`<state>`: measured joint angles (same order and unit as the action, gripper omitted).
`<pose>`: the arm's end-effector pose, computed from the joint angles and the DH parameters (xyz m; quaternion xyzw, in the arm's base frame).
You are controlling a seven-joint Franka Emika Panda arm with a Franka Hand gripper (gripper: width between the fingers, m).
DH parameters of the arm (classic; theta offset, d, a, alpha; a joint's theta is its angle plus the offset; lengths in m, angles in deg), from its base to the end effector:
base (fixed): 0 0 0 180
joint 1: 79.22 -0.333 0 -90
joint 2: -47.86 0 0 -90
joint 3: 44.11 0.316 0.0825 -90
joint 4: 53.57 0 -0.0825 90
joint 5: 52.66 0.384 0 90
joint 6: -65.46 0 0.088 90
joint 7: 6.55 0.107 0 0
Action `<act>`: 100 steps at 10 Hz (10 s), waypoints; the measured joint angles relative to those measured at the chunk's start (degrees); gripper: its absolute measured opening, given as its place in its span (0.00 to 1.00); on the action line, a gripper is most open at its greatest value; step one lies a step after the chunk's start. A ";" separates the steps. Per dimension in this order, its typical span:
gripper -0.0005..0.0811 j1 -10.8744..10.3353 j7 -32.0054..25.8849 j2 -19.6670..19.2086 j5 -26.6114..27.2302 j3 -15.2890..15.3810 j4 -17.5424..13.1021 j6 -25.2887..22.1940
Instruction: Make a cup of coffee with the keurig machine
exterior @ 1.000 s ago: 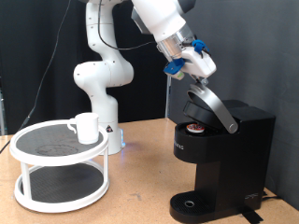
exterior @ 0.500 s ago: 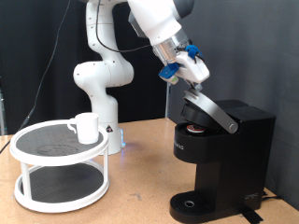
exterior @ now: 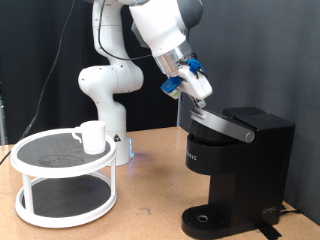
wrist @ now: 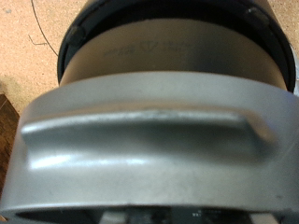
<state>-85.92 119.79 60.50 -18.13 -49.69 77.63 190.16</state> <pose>0.4898 0.0296 0.4571 -0.2997 0.9158 0.2141 0.1600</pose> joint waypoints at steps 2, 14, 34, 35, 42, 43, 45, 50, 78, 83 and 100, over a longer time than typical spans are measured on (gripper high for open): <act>0.01 0.02 -0.06 0.01 -0.47 0.01 0.92 1.54; 0.01 0.02 -1.34 -0.72 -0.90 0.08 5.74 7.92; 0.01 6.48 -3.63 21.83 12.10 -5.63 19.21 -8.38; 0.01 6.48 -3.39 21.63 12.04 -5.59 19.18 -8.37; 0.01 16.90 7.43 28.05 0.69 -7.17 22.35 -15.92; 0.01 18.51 7.28 28.82 -2.52 -8.04 22.29 -18.50; 0.01 21.02 5.12 30.23 -6.65 -10.33 22.35 -21.15; 0.01 22.99 0.91 32.17 -8.56 -13.52 23.31 -22.83; 0.91 25.54 -22.11 22.25 -15.17 -31.48 30.79 -0.48; 0.87 24.89 -24.00 20.49 -13.08 -31.48 30.87 0.07; 0.01 26.52 -18.92 24.80 -13.76 -31.32 24.63 -18.49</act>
<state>-59.40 100.86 85.30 -31.89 -81.00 102.26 171.66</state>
